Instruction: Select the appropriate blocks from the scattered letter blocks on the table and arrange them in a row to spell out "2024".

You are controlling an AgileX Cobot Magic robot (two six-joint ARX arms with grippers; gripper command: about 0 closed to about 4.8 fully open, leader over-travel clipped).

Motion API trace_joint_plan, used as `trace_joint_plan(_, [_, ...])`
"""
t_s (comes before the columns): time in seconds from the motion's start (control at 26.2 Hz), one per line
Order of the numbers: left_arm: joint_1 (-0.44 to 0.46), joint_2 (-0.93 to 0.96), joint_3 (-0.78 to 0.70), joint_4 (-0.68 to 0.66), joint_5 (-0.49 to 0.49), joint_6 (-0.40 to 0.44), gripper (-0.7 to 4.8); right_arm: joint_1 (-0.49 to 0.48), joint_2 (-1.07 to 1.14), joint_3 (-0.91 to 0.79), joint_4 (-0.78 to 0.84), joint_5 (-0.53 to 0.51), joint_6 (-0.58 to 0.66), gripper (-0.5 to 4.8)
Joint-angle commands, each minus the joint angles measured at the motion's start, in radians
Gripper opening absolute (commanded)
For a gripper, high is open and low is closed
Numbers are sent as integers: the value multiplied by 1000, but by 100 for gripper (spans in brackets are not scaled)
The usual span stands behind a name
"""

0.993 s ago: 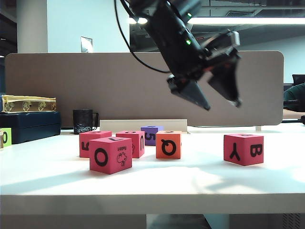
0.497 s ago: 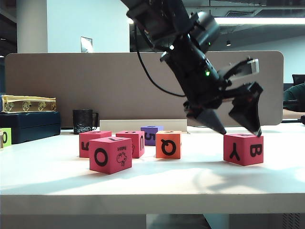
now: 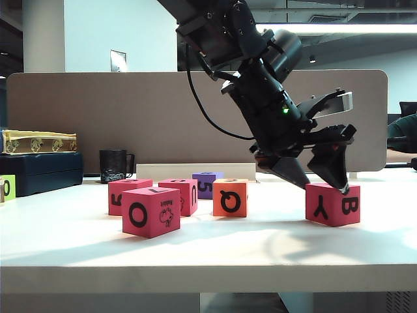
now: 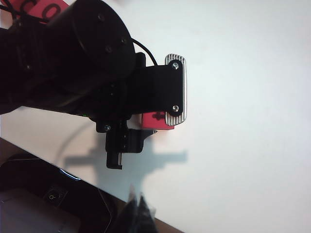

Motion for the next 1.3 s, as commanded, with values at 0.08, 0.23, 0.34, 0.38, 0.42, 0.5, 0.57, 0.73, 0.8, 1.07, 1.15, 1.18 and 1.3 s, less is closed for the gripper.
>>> trace_joint_plan(0.08, [-4,7,2,12,-3,-32,357,1,-3,4,3,-3,2,-2])
trace_joint_plan(0.23, [-5,13,2,12,-2,-40,355,1,-3,4,3,-3,2,-2])
trace_joint_plan(0.34, [-5,13,2,18,-3,-41,331,1,-3,4,3,-3,2,-2])
trace_joint_plan(0.38, [-5,13,2,18,-3,-41,331,1,-3,4,3,-3,2,-2])
trace_joint_plan(0.42, [-5,13,2,17,-3,-41,331,1,-3,4,3,-3,2,-2])
trace_joint_plan(0.5, [-5,13,2,17,-3,-51,330,1,-3,4,3,-3,2,-2])
trace_joint_plan(0.57, [-5,13,2,18,-3,-70,330,1,-3,4,3,-3,2,-2])
trace_joint_plan(0.73, [-5,13,2,28,-3,-143,330,1,-3,4,3,-3,2,-2])
trace_joint_plan(0.8, [-5,13,2,34,-5,-181,330,1,-3,4,3,-3,2,-2])
trace_joint_plan(1.07, [-5,13,2,35,-63,-292,329,1,-3,4,3,-3,2,-2])
trace_joint_plan(1.15, [-5,12,2,34,-82,-291,258,1,-3,4,3,-3,2,-2])
trace_joint_plan(1.18, [-5,12,2,34,-81,-291,253,1,-3,4,3,-3,2,-2])
trace_joint_plan(1.3, [-5,12,2,35,-81,-291,244,1,-3,4,3,-3,2,-2])
